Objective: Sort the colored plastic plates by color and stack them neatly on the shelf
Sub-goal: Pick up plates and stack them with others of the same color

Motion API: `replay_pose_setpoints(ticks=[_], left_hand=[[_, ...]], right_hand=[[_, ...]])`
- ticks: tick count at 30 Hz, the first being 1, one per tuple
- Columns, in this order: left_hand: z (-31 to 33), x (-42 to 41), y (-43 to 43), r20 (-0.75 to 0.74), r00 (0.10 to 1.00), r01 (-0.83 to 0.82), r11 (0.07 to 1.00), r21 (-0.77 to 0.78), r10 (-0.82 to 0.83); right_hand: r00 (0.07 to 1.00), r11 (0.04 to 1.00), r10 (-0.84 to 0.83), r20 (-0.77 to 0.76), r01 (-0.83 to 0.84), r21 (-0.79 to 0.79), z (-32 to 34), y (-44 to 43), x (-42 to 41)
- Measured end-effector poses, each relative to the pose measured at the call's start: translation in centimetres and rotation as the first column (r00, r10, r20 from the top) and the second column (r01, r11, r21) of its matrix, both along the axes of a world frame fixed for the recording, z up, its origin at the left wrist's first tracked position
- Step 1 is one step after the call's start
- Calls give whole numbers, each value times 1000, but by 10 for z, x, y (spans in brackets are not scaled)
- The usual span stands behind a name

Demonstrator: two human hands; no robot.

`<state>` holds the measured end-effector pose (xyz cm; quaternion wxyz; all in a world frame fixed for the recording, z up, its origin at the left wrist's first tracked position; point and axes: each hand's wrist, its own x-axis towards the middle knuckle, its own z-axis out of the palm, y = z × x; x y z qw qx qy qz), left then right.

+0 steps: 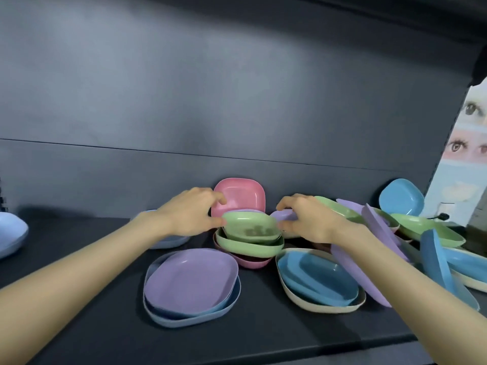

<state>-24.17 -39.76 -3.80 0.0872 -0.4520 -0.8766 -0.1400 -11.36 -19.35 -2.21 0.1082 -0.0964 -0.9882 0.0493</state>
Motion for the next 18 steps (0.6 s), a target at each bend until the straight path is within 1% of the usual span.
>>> replay_pose_setpoints(ticks=[5, 8, 11, 13, 16, 18], left_hand=[[-7, -36, 29, 87, 995, -45, 999, -25, 47], [-16, -50, 41, 149, 985, -72, 995, -68, 82], [-25, -66, 49, 199, 974, -97, 991, -87, 113], [-28, -73, 53, 223, 966, -115, 989, -88, 132], [-30, -77, 60, 258, 956, -120, 989, -83, 138], [-31, -77, 64, 278, 952, -113, 991, -72, 129]], right_hand=[[997, 994, 4, 72, 4, -109, -12, 19, -42], [991, 989, 17, 133, 3, -149, -17, 28, -59], [988, 986, 24, 152, 2, -168, -19, 36, -73], [982, 986, 38, 185, -7, -164, -20, 41, -81], [963, 994, 59, 261, -31, -109, -17, 45, -88], [961, 996, 55, 272, -34, -83, -17, 48, -94]])
